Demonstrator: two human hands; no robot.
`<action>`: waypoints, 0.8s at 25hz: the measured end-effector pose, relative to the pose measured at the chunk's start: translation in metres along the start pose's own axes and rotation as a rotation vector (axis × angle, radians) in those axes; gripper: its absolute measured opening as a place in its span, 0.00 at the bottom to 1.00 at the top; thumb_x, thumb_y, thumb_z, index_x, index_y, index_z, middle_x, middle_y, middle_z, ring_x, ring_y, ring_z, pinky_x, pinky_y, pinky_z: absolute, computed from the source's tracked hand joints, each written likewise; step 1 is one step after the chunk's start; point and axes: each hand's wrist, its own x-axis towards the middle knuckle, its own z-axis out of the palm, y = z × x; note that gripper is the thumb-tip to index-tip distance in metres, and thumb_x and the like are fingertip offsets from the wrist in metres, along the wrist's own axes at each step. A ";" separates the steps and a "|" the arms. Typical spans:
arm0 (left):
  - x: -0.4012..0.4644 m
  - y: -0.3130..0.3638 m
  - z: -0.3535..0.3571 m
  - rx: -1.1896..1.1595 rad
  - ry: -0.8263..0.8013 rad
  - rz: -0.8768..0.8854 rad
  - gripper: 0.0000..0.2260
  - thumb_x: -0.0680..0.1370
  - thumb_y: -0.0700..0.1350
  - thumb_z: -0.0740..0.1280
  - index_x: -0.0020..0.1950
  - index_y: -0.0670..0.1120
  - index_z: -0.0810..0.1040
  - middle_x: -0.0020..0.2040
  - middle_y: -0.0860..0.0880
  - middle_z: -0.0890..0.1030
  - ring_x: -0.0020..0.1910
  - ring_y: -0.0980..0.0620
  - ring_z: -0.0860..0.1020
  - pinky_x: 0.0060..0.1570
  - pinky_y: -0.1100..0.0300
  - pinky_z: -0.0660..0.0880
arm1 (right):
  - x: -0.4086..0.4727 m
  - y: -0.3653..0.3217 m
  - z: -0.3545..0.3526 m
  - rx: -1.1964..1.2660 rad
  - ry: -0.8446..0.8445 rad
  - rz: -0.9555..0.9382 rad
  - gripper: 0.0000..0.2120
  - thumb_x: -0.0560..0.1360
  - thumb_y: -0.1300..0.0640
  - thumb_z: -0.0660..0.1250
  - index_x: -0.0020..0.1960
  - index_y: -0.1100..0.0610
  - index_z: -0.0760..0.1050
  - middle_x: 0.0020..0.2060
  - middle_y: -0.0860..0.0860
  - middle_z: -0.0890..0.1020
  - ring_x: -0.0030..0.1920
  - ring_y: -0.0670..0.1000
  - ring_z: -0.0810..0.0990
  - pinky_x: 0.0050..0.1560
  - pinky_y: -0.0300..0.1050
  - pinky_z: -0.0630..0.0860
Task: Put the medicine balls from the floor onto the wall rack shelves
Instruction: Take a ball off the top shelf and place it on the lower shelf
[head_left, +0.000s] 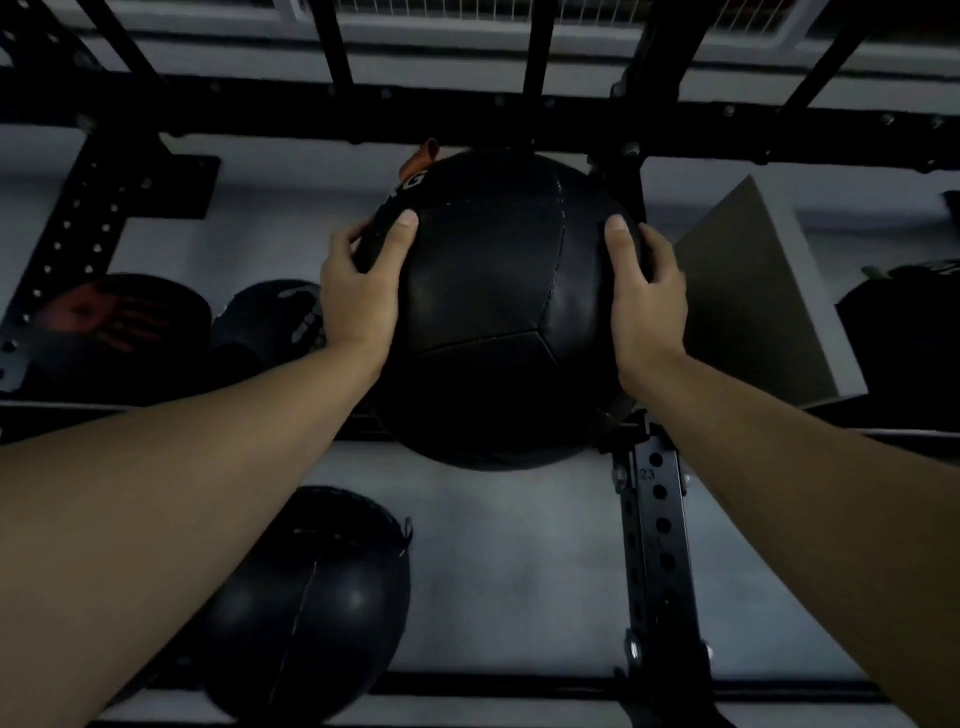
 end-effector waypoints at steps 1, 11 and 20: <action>-0.006 0.000 -0.007 0.001 0.000 -0.024 0.22 0.82 0.61 0.71 0.71 0.50 0.78 0.65 0.51 0.84 0.64 0.53 0.83 0.67 0.57 0.80 | -0.009 -0.002 -0.001 -0.010 -0.012 0.014 0.38 0.79 0.28 0.63 0.84 0.42 0.65 0.83 0.50 0.69 0.82 0.58 0.68 0.82 0.65 0.65; -0.048 -0.013 -0.030 0.079 -0.036 -0.017 0.25 0.81 0.63 0.71 0.73 0.52 0.78 0.67 0.53 0.82 0.66 0.56 0.82 0.65 0.64 0.79 | -0.065 0.023 -0.018 -0.001 0.048 0.001 0.41 0.74 0.26 0.64 0.82 0.42 0.69 0.79 0.49 0.73 0.77 0.52 0.74 0.80 0.56 0.71; -0.094 -0.009 -0.038 0.082 -0.016 -0.131 0.28 0.76 0.67 0.71 0.72 0.55 0.79 0.71 0.51 0.81 0.71 0.52 0.79 0.73 0.57 0.75 | -0.105 0.018 -0.047 -0.007 0.067 0.078 0.40 0.73 0.26 0.65 0.81 0.41 0.71 0.78 0.47 0.74 0.78 0.52 0.73 0.81 0.59 0.69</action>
